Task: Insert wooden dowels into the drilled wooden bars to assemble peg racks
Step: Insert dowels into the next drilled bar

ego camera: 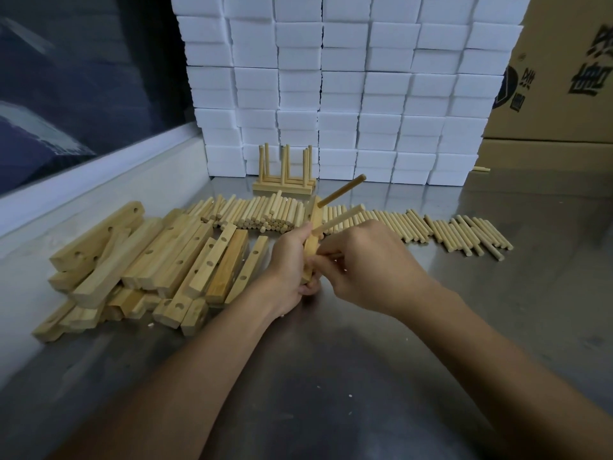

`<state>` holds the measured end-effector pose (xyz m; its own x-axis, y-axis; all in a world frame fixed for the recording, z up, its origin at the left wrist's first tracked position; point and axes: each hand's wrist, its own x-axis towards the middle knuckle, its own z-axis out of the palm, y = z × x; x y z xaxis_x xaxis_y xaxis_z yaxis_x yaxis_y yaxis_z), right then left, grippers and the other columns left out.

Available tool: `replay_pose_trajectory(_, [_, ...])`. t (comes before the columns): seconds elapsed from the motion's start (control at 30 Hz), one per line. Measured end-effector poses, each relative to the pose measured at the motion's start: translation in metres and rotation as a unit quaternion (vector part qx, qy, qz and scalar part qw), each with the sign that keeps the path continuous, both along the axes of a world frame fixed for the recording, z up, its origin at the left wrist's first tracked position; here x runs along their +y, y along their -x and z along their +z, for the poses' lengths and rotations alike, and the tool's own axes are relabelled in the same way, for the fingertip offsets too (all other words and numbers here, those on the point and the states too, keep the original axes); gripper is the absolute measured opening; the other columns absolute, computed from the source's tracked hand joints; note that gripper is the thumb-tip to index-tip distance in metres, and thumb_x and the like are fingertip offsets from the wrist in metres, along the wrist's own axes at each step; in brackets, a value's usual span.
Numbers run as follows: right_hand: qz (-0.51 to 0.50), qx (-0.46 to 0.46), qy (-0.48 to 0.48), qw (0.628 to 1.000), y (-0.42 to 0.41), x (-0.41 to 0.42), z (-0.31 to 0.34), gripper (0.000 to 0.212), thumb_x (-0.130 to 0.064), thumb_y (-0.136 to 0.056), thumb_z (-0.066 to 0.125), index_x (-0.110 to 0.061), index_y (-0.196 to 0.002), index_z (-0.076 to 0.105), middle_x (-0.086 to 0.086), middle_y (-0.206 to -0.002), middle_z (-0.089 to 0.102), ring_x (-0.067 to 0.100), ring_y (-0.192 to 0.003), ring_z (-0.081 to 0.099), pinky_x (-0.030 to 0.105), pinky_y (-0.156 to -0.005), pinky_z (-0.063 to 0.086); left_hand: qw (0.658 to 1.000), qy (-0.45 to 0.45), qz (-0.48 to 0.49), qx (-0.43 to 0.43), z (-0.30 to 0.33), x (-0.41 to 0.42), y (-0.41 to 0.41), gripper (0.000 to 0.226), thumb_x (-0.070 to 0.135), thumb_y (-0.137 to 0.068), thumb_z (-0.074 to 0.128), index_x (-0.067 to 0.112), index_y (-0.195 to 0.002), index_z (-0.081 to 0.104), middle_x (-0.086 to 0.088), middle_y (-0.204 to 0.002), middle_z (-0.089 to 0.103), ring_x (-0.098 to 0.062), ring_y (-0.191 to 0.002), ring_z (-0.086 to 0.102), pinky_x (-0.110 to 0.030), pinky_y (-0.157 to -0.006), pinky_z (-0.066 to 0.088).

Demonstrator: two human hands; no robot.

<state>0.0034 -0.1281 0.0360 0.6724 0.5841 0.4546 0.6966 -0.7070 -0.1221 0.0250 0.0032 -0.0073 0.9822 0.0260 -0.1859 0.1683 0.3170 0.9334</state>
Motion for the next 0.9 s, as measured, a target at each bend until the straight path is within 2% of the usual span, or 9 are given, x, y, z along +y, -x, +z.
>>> replay_pose_trajectory(0.1, [0.011, 0.025, -0.043, 0.999, -0.003, -0.002, -0.004, 0.025, -0.026, -0.091, 0.065, -0.012, -0.073, 0.075, -0.003, -0.055, 0.061, 0.011, -0.050, 0.048, 0.029, -0.056, 0.046, 1.000, 0.003, -0.008, 0.002, 0.001, 0.001, -0.001, 0.042, 0.040, -0.103, 0.039, 0.012, -0.075, 0.051, 0.002, -0.044, 0.038, -0.011, -0.032, 0.029, -0.014, -0.032, 0.018])
replay_pose_trajectory(0.17, [0.005, 0.116, -0.147, 0.982, -0.003, -0.003, -0.008, 0.020, -0.020, -0.090, 0.069, -0.011, -0.074, 0.077, -0.010, -0.053, 0.062, 0.004, -0.047, 0.053, 0.014, -0.050, 0.040, 1.000, 0.006, -0.011, 0.004, 0.001, 0.002, -0.002, 0.042, 0.040, -0.103, 0.039, 0.012, -0.075, 0.051, -0.001, -0.051, 0.040, -0.012, -0.033, 0.030, -0.014, -0.032, 0.018])
replay_pose_trajectory(0.27, [-0.013, 0.283, -0.280, 0.917, -0.005, -0.009, -0.008, 0.020, -0.016, -0.091, 0.069, -0.006, -0.074, 0.075, -0.007, -0.048, 0.063, 0.001, -0.040, 0.055, 0.010, -0.042, 0.036, 1.000, -0.004, -0.008, -0.002, -0.001, 0.002, -0.004, 0.045, 0.040, -0.104, 0.037, 0.009, -0.074, 0.052, -0.006, -0.059, 0.044, -0.014, -0.032, 0.033, -0.014, -0.031, 0.018])
replay_pose_trajectory(0.43, [0.043, 0.466, -0.351, 0.811, -0.006, -0.019, -0.001, 0.016, -0.007, -0.092, 0.063, 0.006, -0.093, 0.072, 0.009, -0.068, 0.073, 0.023, -0.066, 0.074, 0.019, -0.053, 0.052, 1.000, -0.017, 0.015, 0.001, -0.003, 0.003, -0.005, 0.052, 0.043, -0.104, 0.035, 0.008, -0.068, 0.046, -0.009, -0.059, 0.040, -0.016, -0.033, 0.034, -0.013, -0.030, 0.018])
replay_pose_trajectory(0.5, [0.039, 0.487, -0.377, 0.787, -0.006, -0.020, -0.004, 0.013, -0.003, -0.091, 0.063, 0.007, -0.094, 0.072, 0.013, -0.070, 0.073, 0.025, -0.067, 0.074, 0.020, -0.054, 0.053, 0.999, -0.032, 0.025, -0.006, -0.003, 0.002, -0.006, 0.047, 0.042, -0.105, 0.035, 0.006, -0.077, 0.046, -0.010, -0.059, 0.041, -0.016, -0.032, 0.035, -0.013, -0.031, 0.019])
replay_pose_trajectory(0.6, [0.030, 0.493, -0.372, 0.786, -0.009, -0.022, -0.005, 0.014, -0.007, -0.093, 0.062, 0.001, -0.091, 0.074, 0.015, -0.078, 0.075, 0.027, -0.072, 0.075, 0.023, -0.055, 0.055, 0.998, -0.052, 0.036, -0.021, -0.004, 0.000, -0.005, 0.038, 0.041, -0.106, 0.034, 0.006, -0.097, 0.045, -0.009, -0.060, 0.043, -0.017, -0.035, 0.036, -0.015, -0.032, 0.021])
replay_pose_trajectory(0.8, [0.054, 0.525, -0.421, 0.738, -0.012, -0.021, -0.008, 0.014, -0.008, -0.092, 0.065, 0.001, -0.097, 0.074, 0.017, -0.088, 0.076, 0.027, -0.079, 0.076, 0.025, -0.061, 0.055, 0.998, -0.028, 0.050, -0.015, -0.004, -0.002, -0.004, 0.049, 0.046, -0.106, 0.033, 0.001, -0.107, 0.053, -0.004, -0.058, 0.049, -0.016, -0.039, 0.044, -0.018, -0.034, 0.027])
replay_pose_trajectory(0.87, [0.035, 0.500, -0.453, 0.738, -0.011, -0.015, -0.013, 0.014, -0.015, -0.091, 0.069, -0.002, -0.098, 0.072, 0.013, -0.087, 0.076, 0.026, -0.076, 0.075, 0.025, -0.060, 0.052, 0.999, 0.014, 0.046, -0.006, -0.001, -0.002, -0.004, 0.059, 0.047, -0.105, 0.034, -0.007, -0.117, 0.055, -0.007, -0.061, 0.057, -0.020, -0.046, 0.055, -0.022, -0.042, 0.039])
replay_pose_trajectory(0.9, [0.017, 0.475, -0.451, 0.755, -0.010, -0.012, -0.016, 0.017, -0.019, -0.090, 0.072, -0.004, -0.098, 0.071, 0.010, -0.085, 0.076, 0.023, -0.074, 0.075, 0.023, -0.058, 0.051, 0.998, 0.041, 0.046, -0.008, 0.000, -0.002, -0.004, 0.056, 0.045, -0.105, 0.034, -0.003, -0.126, 0.053, -0.011, -0.070, 0.062, -0.026, -0.058, 0.065, -0.029, -0.055, 0.047])
